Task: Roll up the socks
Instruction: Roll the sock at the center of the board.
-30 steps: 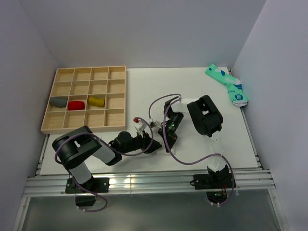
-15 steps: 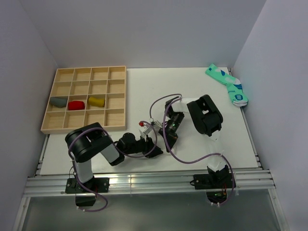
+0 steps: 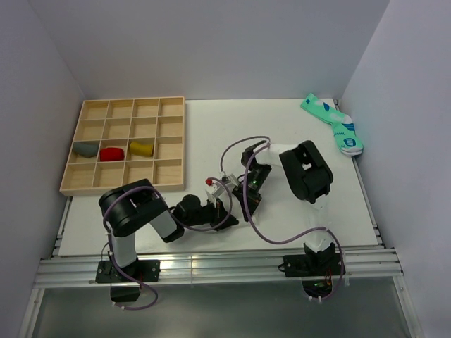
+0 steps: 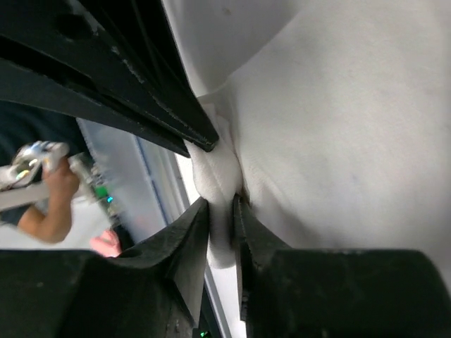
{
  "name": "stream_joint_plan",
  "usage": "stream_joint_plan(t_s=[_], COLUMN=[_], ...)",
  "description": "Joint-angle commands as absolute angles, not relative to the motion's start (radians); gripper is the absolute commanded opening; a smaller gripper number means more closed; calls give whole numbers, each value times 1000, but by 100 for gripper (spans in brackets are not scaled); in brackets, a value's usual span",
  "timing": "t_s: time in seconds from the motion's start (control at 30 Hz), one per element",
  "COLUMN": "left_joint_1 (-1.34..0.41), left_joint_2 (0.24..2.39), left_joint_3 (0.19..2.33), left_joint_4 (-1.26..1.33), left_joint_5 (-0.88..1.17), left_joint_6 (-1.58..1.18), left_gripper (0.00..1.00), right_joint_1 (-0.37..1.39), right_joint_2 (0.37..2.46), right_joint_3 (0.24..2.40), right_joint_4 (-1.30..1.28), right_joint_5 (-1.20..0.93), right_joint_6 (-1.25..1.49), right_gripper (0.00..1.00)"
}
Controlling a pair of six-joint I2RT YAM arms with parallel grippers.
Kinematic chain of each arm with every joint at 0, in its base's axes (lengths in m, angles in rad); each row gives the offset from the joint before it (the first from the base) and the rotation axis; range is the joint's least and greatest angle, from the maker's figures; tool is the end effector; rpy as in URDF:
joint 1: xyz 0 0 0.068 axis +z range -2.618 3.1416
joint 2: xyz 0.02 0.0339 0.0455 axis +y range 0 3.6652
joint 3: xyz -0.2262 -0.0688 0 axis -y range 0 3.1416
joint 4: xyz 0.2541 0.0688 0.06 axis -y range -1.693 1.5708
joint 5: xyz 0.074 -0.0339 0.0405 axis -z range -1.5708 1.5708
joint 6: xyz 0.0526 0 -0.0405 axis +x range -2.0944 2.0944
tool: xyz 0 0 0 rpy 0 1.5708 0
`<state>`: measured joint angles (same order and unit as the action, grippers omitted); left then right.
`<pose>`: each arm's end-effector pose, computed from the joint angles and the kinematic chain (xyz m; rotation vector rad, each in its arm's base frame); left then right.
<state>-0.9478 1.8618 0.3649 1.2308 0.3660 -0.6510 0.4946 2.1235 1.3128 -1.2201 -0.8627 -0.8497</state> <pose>0.1494 -0.2402 0.0488 0.5930 1.9957 -1.3950 0.2532 0.1820 0.0662 1.3819 -2.1809 -1.2691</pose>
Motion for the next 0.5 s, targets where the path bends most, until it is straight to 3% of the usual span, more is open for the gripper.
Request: stream_joint_plan(t_s=[0.0, 0.23, 0.47], left_joint_1=[-957, -954, -925], left_joint_2=[1899, 1960, 1921], left_joint_3=[356, 310, 319], left_joint_4=[1265, 1341, 1217], left_joint_5=[356, 344, 362], left_joint_6=[-681, -794, -942], left_gripper=[0, 0, 0], right_joint_1=[492, 477, 439], right_joint_2=[1970, 1690, 1438], right_joint_3=[1264, 1141, 974], right_joint_4=[-1039, -796, -600], right_joint_5=[-821, -692, -522], right_joint_6=[-714, -581, -540], right_gripper=[30, 47, 49])
